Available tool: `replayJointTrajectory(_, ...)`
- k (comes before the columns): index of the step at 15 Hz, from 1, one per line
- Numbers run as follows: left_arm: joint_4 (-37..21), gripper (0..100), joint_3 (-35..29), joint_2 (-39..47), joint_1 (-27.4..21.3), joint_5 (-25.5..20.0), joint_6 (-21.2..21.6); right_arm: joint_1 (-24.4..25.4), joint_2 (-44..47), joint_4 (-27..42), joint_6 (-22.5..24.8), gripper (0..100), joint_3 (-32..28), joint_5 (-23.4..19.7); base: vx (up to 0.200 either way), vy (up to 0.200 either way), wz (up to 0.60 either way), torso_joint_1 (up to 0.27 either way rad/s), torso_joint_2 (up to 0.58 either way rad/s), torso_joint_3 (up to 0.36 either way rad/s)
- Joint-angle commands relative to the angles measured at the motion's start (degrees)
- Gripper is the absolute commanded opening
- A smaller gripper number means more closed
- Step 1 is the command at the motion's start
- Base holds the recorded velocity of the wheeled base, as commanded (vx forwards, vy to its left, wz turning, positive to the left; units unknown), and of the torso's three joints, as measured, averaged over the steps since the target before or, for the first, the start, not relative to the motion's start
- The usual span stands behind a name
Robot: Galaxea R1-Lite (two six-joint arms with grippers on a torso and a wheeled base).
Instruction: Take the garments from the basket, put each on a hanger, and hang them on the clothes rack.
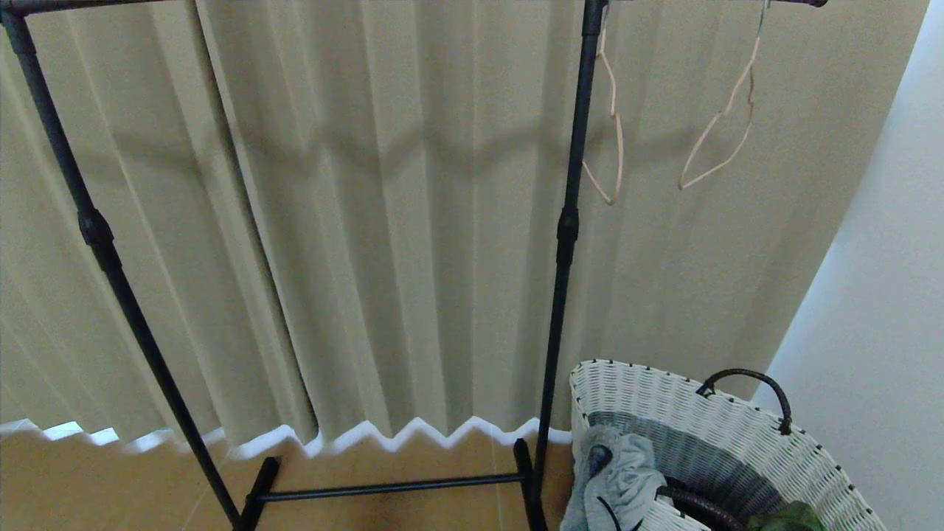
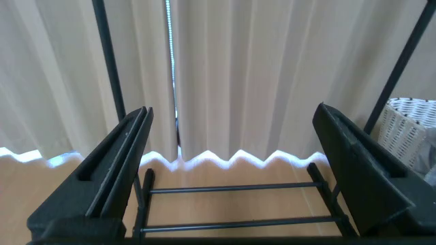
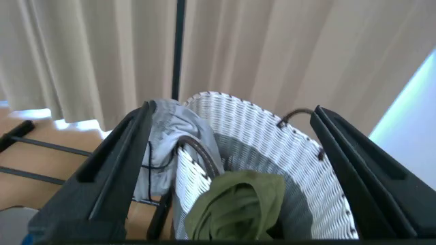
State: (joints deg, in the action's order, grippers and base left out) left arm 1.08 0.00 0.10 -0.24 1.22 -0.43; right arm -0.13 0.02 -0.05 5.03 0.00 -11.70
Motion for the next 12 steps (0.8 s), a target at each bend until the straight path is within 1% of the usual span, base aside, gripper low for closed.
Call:
replayJointTrajectory(1,0.1,100,0.0,0.0,0.1,0.0,-0.1,0.0,0.0,0.0,0.1,100,0.0,0.0,0.000,0.000,0.00,0.000,0.00,0.000)
replayJointTrajectory(5,0.1,100,0.0,0.0,0.1,0.0,0.0,0.0,0.0,-0.6,0.1,100,-0.1,0.7,0.000,0.000,0.00,0.000,0.00,0.000)
replayJointTrajectory(6,0.1,100,0.0,0.0,0.2,0.0,0.0,0.2,0.8,0.5,1.8,100,-2.5,1.2,0.000,0.000,0.00,0.000,0.00,0.000)
replayJointTrajectory(7,0.1,100,0.0,0.0,0.2,0.0,0.0,0.3,3.7,1.6,4.7,100,-4.1,1.4,0.000,0.000,0.00,0.000,0.00,0.000)
replayJointTrajectory(8,0.1,100,0.0,0.0,0.2,0.0,0.0,0.2,7.1,2.7,7.2,100,-5.5,2.0,0.000,0.000,0.00,0.000,0.00,0.000)
replayJointTrajectory(10,0.1,100,0.0,0.0,0.1,0.0,0.0,0.2,20.8,3.0,14.2,100,-9.0,6.9,0.000,0.000,0.00,0.000,0.00,0.000)
replayJointTrajectory(12,0.1,100,0.0,0.0,0.2,0.0,0.0,0.2,34.7,2.9,20.0,100,-11.4,12.1,0.000,0.000,0.00,0.000,0.00,0.000)
